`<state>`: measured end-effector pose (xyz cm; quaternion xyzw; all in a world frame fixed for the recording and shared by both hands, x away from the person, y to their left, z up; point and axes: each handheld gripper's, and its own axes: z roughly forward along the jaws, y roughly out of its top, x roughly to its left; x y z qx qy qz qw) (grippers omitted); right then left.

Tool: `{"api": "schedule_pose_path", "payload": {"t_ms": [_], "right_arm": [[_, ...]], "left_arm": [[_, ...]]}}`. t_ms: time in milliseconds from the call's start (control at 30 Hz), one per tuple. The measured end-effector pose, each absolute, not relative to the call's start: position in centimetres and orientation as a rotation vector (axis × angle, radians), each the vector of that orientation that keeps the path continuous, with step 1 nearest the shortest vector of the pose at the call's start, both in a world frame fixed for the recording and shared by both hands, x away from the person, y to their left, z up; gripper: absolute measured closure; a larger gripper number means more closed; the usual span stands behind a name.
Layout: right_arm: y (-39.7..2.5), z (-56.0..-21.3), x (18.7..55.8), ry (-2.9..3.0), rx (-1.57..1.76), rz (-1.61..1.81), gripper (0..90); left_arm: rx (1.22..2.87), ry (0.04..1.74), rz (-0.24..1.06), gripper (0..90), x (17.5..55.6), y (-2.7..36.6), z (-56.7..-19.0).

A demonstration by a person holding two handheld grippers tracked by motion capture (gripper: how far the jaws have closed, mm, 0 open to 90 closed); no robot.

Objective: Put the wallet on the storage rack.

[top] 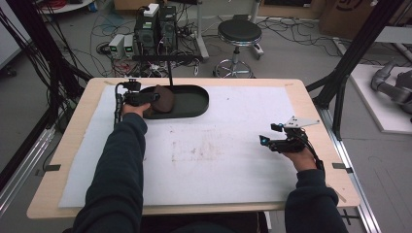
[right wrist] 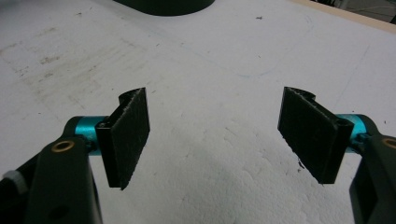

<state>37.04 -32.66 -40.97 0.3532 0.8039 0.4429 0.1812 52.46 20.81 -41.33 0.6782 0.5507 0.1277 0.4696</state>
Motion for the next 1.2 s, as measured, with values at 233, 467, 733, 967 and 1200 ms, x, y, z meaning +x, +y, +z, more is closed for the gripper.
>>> {"api": "schedule_pose_path", "payload": {"t_ms": [233, 467, 733, 967, 1200], "right_arm": [[-32.8, -41.0, 37.1, 2.268, 1.003, 1.256, 25.4], [-32.8, -41.0, 37.0, 2.266, 1.002, 1.261, 25.6], [-32.7, -41.1, 37.0, 2.27, 0.999, 1.256, 25.7], [-32.8, -41.1, 37.1, 2.274, 1.001, 1.251, 25.6], [-32.4, -41.3, 37.1, 2.267, 1.009, 1.206, 21.9]], "left_arm": [[1.597, 1.286, 0.234, 68.1, 52.9, 18.9, -42.0], [1.616, 1.301, 0.319, 65.4, 52.8, 19.2, -41.5], [1.623, 1.313, 0.427, 48.5, 52.1, 20.1, -40.2], [1.573, 1.281, 0.427, 29.2, 48.7, 21.0, -38.4], [1.517, 1.128, 0.507, 21.2, 44.1, 22.2, -37.5]]}}
